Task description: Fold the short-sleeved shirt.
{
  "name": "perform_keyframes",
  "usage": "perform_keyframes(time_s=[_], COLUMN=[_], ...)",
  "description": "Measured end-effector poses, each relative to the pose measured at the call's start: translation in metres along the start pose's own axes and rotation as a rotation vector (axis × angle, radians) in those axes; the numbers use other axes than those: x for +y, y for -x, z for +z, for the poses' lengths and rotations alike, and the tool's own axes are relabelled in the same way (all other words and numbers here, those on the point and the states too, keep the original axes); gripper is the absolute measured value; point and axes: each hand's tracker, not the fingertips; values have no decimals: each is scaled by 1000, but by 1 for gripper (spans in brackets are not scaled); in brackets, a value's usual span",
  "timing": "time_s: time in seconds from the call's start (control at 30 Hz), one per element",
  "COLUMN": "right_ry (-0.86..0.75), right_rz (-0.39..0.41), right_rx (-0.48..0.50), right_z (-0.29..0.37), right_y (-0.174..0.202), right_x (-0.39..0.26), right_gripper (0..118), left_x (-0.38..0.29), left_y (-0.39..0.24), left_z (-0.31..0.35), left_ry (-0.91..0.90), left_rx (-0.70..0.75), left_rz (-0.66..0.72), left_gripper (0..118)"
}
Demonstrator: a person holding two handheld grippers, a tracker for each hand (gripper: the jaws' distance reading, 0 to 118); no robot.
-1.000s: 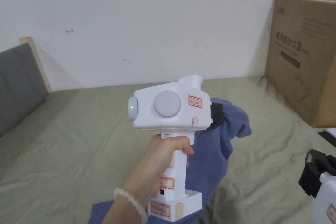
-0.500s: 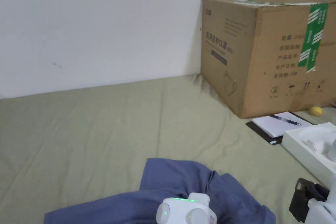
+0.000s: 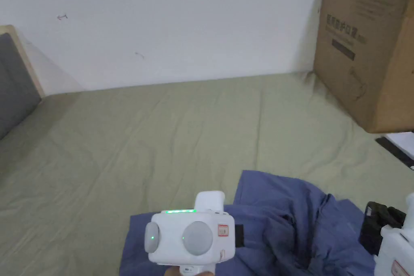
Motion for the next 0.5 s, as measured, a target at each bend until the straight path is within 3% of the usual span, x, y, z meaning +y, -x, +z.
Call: perform_keyframes(time_s=[0.13, 0.27, 0.3, 0.33, 0.4, 0.43, 0.5], right_ry=[30, 60, 66, 77, 103, 111, 130], right_rz=[35, 120, 117, 113, 96, 97, 104], right_rx=[57, 63, 69, 82, 99, 101, 96], right_z=[-10, -23, -26, -29, -36, -39, -46], right_y=[30, 55, 58, 60, 62, 62, 61], right_x=[-8, -17, -18, -20, -23, -24, -26], right_gripper=[0, 0, 0, 0, 0, 0, 0], left_x=[-12, 1, 11, 21, 42, 51, 72], left_y=[77, 142, 155, 168, 179, 186, 192], left_z=[13, 13, 11, 9, -2, -9, -27], left_ry=[13, 27, 29, 21, 11, -3, 8], left_rx=[116, 181, 200, 193, 196, 194, 224], left_rz=[86, 222, 233, 227, 214, 211, 236], left_gripper=[0, 0, 7, 30, 98, 109, 110])
